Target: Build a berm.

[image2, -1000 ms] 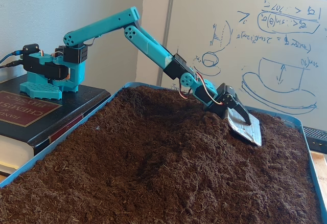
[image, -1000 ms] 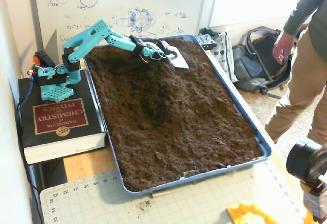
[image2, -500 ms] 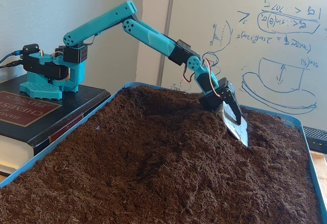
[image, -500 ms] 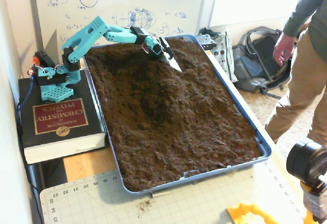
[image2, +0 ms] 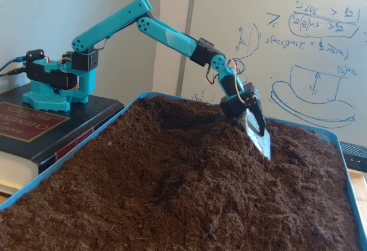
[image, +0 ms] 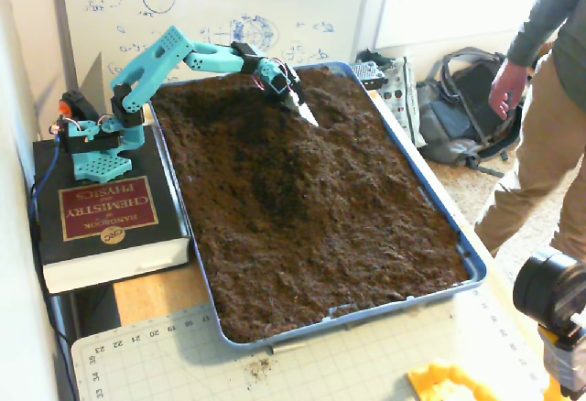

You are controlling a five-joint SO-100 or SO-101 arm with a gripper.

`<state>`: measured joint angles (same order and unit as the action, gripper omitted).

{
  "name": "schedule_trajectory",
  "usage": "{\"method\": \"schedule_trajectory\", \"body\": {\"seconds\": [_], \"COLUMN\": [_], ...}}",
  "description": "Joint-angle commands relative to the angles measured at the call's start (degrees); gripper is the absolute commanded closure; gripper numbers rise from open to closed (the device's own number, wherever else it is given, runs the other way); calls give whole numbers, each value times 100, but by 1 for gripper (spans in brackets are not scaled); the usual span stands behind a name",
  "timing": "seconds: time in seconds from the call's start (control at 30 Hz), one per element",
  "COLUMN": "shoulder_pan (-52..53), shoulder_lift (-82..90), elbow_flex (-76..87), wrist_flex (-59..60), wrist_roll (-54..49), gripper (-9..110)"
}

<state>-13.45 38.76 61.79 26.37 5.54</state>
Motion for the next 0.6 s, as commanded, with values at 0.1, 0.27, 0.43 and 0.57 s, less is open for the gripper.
{"method": "schedule_trajectory", "body": {"seconds": [0.1,0.27,0.43,0.57], "shoulder_pan": [-457,-606,-633,-694], "shoulder_lift": [624,659,976,1116], "elbow_flex": [-70,-88,-105,-167], "wrist_flex": [193,756,1819,2320], "wrist_roll": [272,185,167,167], "gripper": [101,101,101,101]}}
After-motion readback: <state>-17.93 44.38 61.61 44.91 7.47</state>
